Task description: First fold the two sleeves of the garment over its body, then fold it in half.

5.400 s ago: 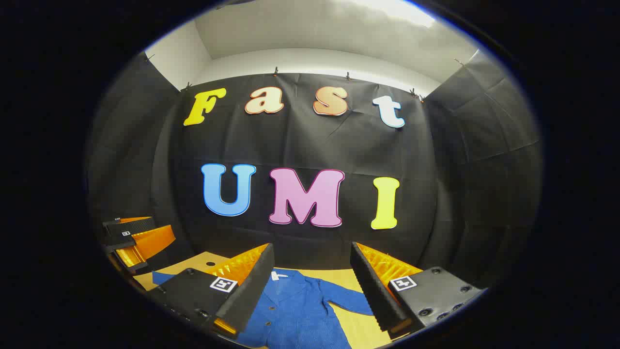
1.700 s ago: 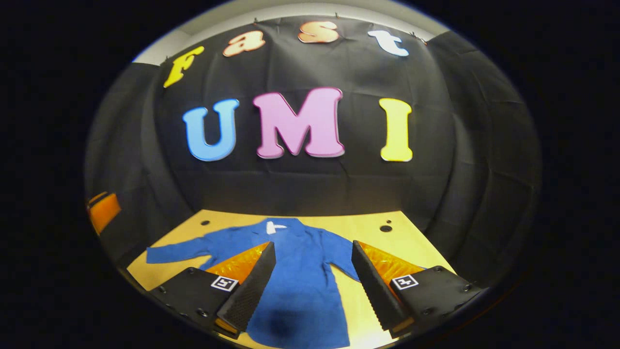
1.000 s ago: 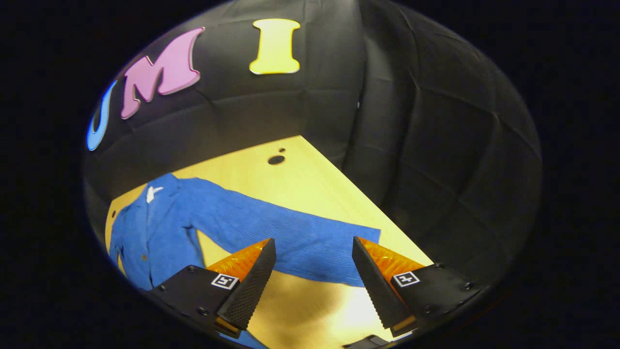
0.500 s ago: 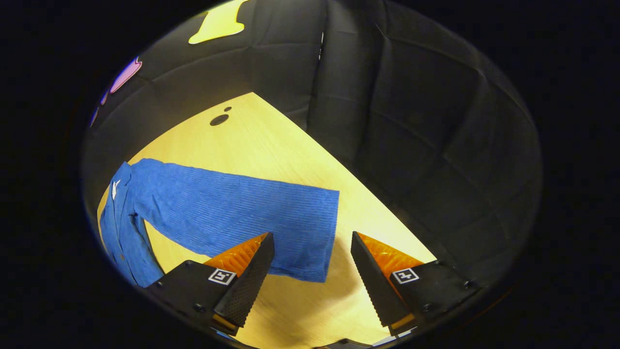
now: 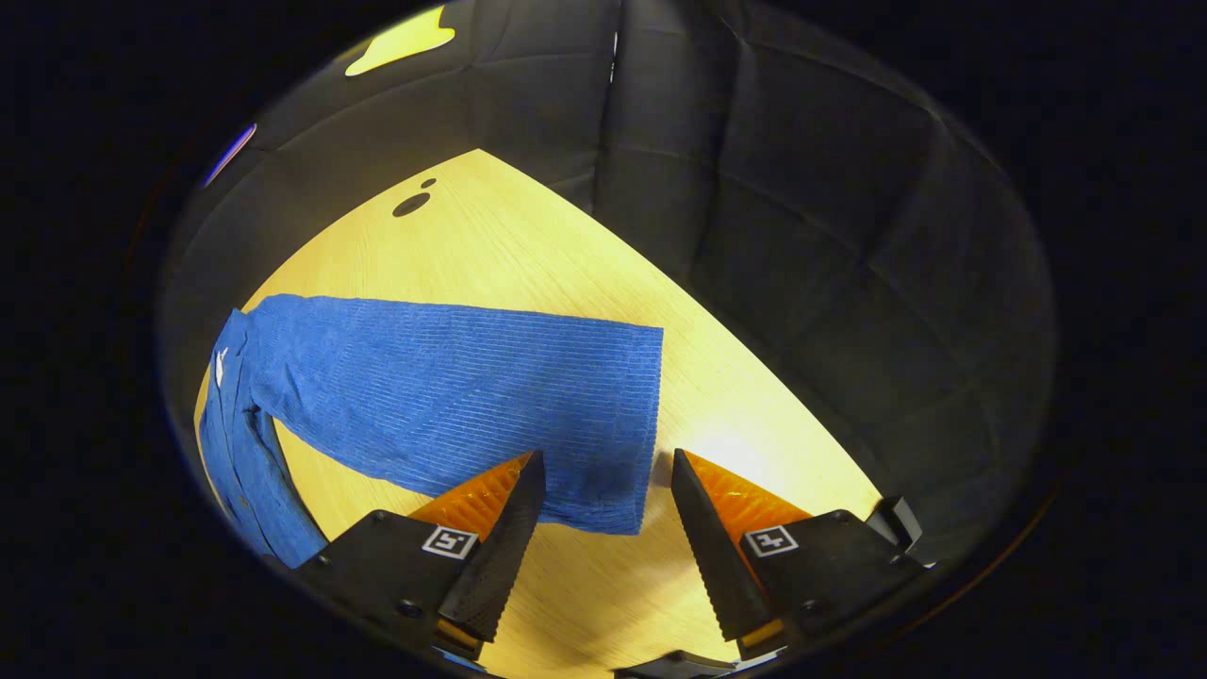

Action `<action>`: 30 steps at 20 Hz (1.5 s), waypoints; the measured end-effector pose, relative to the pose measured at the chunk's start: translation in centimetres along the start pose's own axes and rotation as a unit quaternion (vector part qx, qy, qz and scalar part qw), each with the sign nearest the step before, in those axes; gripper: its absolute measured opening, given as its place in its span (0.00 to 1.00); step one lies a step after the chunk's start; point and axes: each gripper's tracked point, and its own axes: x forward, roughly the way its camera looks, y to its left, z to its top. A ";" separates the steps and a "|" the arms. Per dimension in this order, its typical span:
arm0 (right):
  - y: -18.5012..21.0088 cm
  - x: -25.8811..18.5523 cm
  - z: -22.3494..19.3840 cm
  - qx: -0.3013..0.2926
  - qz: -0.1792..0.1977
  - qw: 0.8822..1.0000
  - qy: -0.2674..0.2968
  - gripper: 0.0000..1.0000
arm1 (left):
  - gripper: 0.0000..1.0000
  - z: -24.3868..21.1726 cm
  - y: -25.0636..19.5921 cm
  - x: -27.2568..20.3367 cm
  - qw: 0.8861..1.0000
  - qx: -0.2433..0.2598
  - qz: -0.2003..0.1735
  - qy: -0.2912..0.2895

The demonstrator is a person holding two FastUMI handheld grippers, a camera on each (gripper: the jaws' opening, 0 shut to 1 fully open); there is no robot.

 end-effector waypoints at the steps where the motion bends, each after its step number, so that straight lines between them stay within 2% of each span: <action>1: -0.1 -0.1 0.2 0.004 0.001 1.000 0.001 0.74 | 0.83 0.0 -0.1 -0.1 1.000 -0.001 0.000 0.000; 3: 0.5 0.0 0.4 0.016 0.005 1.000 0.005 0.46 | 0.83 -0.2 -0.1 -0.2 1.000 -0.002 0.001 0.001; 4: 0.7 -0.1 0.4 0.024 0.011 1.000 0.009 0.40 | 0.83 -0.2 0.0 -0.3 1.000 -0.003 0.003 0.003; 5: 0.8 0.1 0.4 0.026 0.014 1.000 0.008 0.22 | 0.83 -0.4 0.2 -0.4 1.000 -0.005 0.005 0.004; 8: 0.9 0.1 0.5 -0.009 0.039 0.999 0.007 0.19 | 0.83 -1.2 0.7 -0.5 1.000 -0.010 0.014 0.016; 9: 0.9 -0.9 0.3 0.007 0.032 0.999 0.007 0.13 | 0.83 -1.5 0.9 -0.5 1.000 -0.011 0.017 0.021; 10: 1.3 0.2 0.8 0.013 0.041 0.999 -0.003 0.02 | 0.83 -1.7 1.1 -0.6 0.999 -0.009 0.021 0.026; 14: 2.7 -0.6 0.4 0.026 0.080 0.996 0.000 0.02 | 0.83 -1.6 1.5 -1.1 0.999 0.000 0.029 0.032; 17: 5.1 -2.5 2.3 0.023 0.099 0.994 -0.040 0.01 | 0.83 -1.3 1.8 -1.4 0.999 0.006 0.028 0.027; 20: 8.0 -5.1 4.6 -0.004 0.119 0.990 -0.074 0.01 | 0.83 -1.5 2.2 -1.3 0.999 -0.001 0.025 0.029; 24: 13.8 -8.5 9.0 -0.046 0.150 0.980 -0.125 0.01 | 0.85 -1.3 4.1 -1.4 0.999 -0.009 0.040 0.022; 25: 15.6 -9.5 9.8 -0.059 0.160 0.976 -0.133 0.01 | 0.83 -1.5 4.5 -1.4 0.999 -0.011 0.043 0.023; 27: 19.4 -11.5 10.5 -0.078 0.185 0.969 -0.142 0.01 | 0.83 -1.6 5.0 -1.7 0.999 -0.019 0.039 0.027; 28: 21.5 -12.4 10.5 -0.084 0.200 0.966 -0.143 0.01 | 0.86 -1.5 5.4 -2.0 0.999 -0.021 0.042 0.027; 30: 25.4 -13.7 10.1 -0.101 0.224 0.959 -0.143 0.01 | 0.83 -0.9 6.6 -2.4 0.998 -0.022 0.052 0.021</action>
